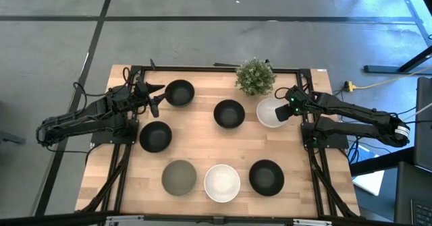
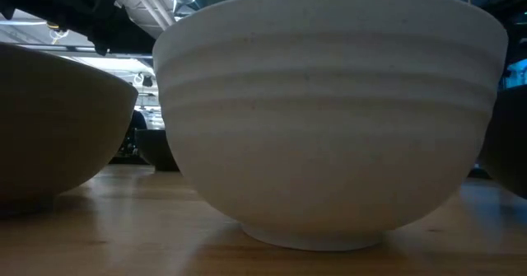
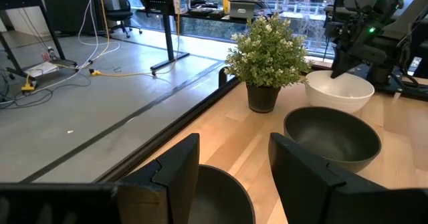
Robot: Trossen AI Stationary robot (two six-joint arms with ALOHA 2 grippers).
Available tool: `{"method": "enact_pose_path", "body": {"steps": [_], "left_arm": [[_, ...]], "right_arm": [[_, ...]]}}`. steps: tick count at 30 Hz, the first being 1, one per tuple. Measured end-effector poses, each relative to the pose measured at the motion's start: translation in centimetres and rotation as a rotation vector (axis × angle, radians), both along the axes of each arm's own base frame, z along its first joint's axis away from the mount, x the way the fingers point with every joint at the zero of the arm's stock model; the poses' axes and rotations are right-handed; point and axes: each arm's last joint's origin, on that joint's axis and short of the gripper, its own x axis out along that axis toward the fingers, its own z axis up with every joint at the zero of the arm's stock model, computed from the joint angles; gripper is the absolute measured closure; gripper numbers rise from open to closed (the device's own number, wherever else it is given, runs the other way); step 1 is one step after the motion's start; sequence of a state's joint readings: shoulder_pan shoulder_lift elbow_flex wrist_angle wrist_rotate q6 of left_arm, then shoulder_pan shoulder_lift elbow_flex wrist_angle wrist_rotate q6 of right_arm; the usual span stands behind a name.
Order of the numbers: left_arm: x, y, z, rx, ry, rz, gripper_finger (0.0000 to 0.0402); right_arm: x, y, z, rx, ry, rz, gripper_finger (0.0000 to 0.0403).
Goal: Nest bowls inside each other
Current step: Stack the white bowl on top of the white bowl
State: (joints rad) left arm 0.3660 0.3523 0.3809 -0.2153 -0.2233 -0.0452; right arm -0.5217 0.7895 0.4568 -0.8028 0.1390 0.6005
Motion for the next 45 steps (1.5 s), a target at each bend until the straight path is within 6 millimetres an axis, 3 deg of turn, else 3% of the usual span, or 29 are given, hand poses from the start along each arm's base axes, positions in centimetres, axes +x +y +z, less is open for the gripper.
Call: {"method": "enact_pose_path", "body": {"steps": [6, 16, 27, 37, 45], "left_arm": [[0.0, 0.0, 0.0, 0.000, 0.000, 0.000, 0.0227], [0.0, 0.0, 0.0, 0.000, 0.000, 0.000, 0.0227], [0.0, 0.0, 0.0, 0.000, 0.000, 0.000, 0.0227], [0.0, 0.0, 0.0, 0.000, 0.000, 0.000, 0.0227], [0.0, 0.0, 0.0, 0.002, 0.001, 0.000, 0.0227]], "right_arm": [[0.0, 0.0, 0.0, -0.002, 0.000, 0.008, 0.0391], [0.6, -0.1, 0.4, 0.006, -0.073, 0.053, 0.0393], [2.2, 0.1, 5.1, 0.012, -0.249, 0.193, 0.0393], [6.1, 2.7, 11.1, -0.040, -0.308, 0.406, 0.0393], [10.9, 6.0, 12.3, -0.015, -0.253, 0.590, 0.0393]]}}
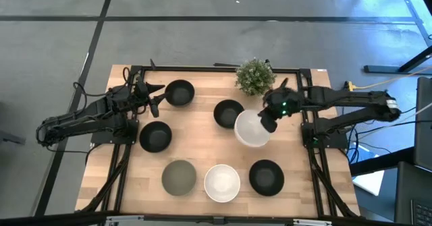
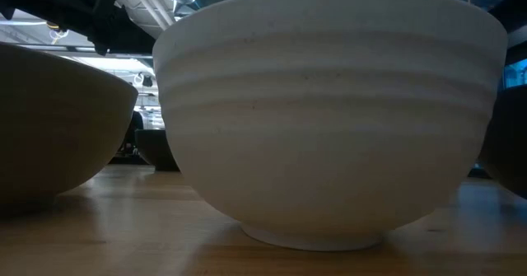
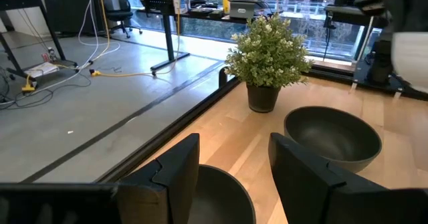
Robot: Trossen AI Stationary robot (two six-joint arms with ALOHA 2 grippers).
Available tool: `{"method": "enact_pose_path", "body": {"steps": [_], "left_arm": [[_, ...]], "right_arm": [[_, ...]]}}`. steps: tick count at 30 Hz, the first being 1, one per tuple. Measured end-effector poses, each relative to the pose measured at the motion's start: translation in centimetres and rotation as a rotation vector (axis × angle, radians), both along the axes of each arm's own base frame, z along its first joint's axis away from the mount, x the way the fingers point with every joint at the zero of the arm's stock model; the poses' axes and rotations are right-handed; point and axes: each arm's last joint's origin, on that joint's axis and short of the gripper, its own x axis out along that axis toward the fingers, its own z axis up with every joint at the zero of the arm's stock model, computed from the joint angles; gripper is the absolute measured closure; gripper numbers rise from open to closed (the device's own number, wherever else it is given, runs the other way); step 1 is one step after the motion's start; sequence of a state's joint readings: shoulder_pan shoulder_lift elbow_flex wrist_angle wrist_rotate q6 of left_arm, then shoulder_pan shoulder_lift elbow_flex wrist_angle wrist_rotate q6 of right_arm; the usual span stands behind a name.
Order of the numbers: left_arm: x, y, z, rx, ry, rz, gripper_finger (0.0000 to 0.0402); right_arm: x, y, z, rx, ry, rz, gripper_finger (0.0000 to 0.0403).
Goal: Nest bowls inside each other
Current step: Stack the white bowl on top of the white bowl
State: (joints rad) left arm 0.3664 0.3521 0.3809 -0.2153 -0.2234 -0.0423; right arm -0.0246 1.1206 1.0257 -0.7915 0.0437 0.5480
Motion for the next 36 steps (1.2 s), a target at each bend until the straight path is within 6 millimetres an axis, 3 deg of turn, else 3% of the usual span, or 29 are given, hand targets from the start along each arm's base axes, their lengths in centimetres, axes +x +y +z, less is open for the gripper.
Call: {"method": "enact_pose_path", "body": {"steps": [10, 18, 23, 27, 36], "left_arm": [[0.0, 0.0, 0.0, 0.000, 0.000, -0.001, 0.0227], [0.0, 0.0, 0.0, -0.001, 0.000, 0.000, 0.0227], [0.0, 0.0, 0.0, -0.001, 0.000, 0.000, 0.0227], [0.0, 0.0, 0.0, -0.002, -0.001, 0.000, 0.0227], [0.0, 0.0, 0.0, -0.003, -0.001, 0.000, 0.0227]], "right_arm": [[5.4, 5.7, -1.3, 0.014, 0.081, 0.200, 0.0393], [8.7, 11.5, -0.7, 0.018, 0.039, 0.361, 0.0393], [10.4, 14.0, -2.0, 0.013, 0.051, 0.414, 0.0393], [11.9, 14.8, -3.8, 0.003, 0.045, 0.437, 0.0393], [14.0, 13.9, -6.9, 0.018, 0.104, 0.411, 0.0393]]}}
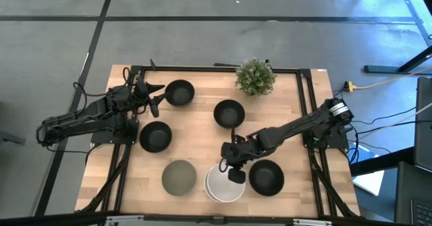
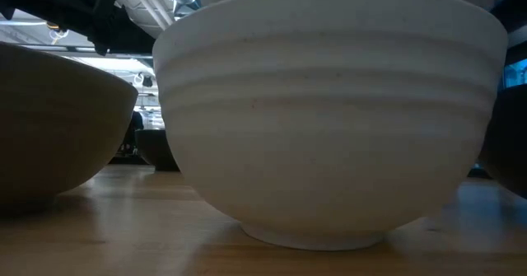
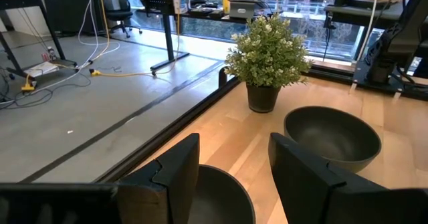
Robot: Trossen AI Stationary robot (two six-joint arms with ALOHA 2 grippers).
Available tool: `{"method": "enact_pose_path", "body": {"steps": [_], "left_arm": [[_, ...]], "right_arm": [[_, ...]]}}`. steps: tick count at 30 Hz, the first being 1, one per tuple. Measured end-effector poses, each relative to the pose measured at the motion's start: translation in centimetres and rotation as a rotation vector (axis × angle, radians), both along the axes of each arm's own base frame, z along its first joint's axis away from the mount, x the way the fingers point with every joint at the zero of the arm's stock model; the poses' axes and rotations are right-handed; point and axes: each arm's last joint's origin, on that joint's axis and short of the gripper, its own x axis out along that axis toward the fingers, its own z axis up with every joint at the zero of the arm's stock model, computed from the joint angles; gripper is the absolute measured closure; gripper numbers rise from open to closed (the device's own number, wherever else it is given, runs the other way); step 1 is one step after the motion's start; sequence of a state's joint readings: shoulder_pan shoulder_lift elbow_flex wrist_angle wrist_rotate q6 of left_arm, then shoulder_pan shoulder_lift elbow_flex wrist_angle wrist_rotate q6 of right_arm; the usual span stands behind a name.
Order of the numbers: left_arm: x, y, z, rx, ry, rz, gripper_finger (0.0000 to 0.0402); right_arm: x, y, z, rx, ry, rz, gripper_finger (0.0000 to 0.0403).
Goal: Nest bowls inside each other
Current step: Stack the white bowl on top of the white bowl, then stack the black bowl on top of the white bowl
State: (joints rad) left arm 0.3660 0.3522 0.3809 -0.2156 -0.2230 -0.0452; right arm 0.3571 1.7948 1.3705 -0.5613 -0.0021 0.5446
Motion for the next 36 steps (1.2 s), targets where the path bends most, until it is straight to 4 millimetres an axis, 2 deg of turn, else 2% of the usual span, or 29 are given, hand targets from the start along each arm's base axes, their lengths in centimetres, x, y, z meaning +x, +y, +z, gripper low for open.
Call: {"method": "enact_pose_path", "body": {"steps": [4, 10, 18, 25, 36], "left_arm": [[0.0, 0.0, 0.0, 0.000, 0.000, 0.000, 0.0227], [0.0, 0.0, 0.0, 0.000, 0.000, 0.000, 0.0227], [0.0, 0.0, 0.0, 0.000, 0.000, 0.000, 0.0227], [0.0, 0.0, 0.0, 0.000, 0.000, 0.000, 0.0227], [0.0, 0.0, 0.0, 0.000, 0.000, 0.000, 0.0227]], "right_arm": [[0.5, -0.4, -0.3, 0.003, -0.005, -0.011, 0.0389], [0.6, -0.3, -0.2, 0.024, -0.016, -0.001, 0.0356], [0.9, -0.4, 0.0, 0.026, -0.057, 0.015, 0.0358], [1.9, -1.7, 0.4, 0.084, -0.107, 0.008, 0.0357], [4.0, -3.3, 2.3, 0.113, -0.372, 0.029, 0.0356]]}}
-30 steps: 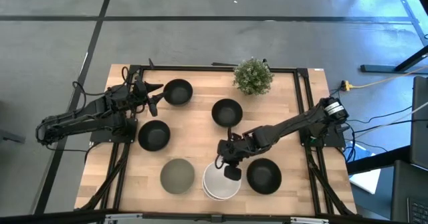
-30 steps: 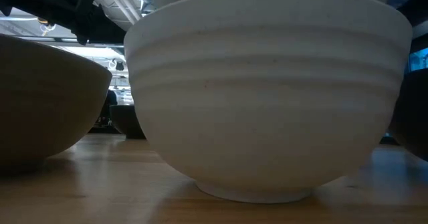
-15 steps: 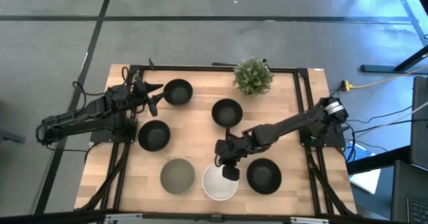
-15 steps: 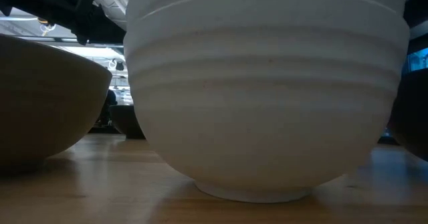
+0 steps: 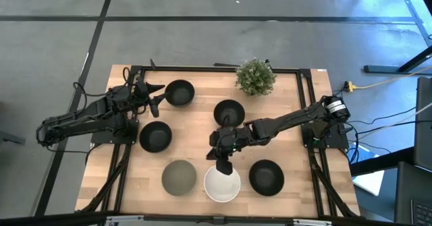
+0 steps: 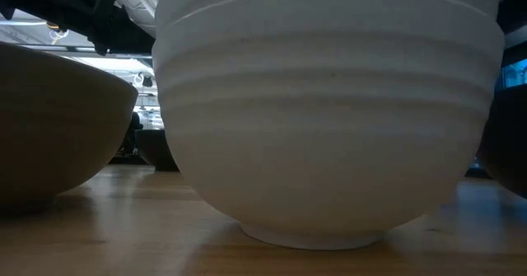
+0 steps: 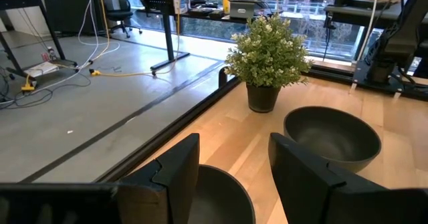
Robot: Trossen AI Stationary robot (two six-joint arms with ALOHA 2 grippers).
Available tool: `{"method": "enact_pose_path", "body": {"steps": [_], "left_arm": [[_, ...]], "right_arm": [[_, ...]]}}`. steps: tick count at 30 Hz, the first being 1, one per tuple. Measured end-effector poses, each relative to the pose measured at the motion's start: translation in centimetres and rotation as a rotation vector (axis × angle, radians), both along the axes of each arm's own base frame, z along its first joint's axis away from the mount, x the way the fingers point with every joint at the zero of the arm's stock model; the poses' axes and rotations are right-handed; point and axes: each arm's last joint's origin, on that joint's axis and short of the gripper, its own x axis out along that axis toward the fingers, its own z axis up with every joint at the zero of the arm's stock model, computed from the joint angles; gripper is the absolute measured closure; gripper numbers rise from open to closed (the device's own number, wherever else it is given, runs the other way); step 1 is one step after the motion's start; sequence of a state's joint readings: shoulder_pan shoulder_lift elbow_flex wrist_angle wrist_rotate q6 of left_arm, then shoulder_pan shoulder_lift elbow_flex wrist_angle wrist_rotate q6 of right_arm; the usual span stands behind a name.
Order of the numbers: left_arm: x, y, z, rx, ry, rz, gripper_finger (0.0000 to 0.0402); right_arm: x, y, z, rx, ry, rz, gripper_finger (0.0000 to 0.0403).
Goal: Nest bowls inside each other
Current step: Stack the black bowl on top of the white bowl
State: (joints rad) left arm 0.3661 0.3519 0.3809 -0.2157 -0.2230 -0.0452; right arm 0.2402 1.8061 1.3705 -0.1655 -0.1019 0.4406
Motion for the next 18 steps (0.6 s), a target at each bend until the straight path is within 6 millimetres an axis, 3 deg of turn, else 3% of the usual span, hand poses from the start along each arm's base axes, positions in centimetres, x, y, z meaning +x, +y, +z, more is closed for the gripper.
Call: {"method": "enact_pose_path", "body": {"steps": [5, 9, 13, 18], "left_arm": [[0.0, 0.0, 0.0, 0.000, 0.000, 0.000, 0.0227], [0.0, 0.0, 0.0, 0.000, 0.001, 0.000, 0.0227], [0.0, 0.0, 0.0, 0.000, 0.000, 0.000, 0.0227], [0.0, 0.0, 0.0, 0.001, 0.000, 0.000, 0.0227]], "right_arm": [[0.5, -1.1, 1.3, -0.071, -0.089, 0.012, 0.0356], [-0.9, -2.5, 3.8, -0.207, -0.106, -0.085, 0.0356], [-4.8, -4.0, 7.0, -0.316, -0.130, -0.236, 0.0356], [-10.5, -4.8, 9.2, -0.348, -0.200, -0.344, 0.0356]]}}
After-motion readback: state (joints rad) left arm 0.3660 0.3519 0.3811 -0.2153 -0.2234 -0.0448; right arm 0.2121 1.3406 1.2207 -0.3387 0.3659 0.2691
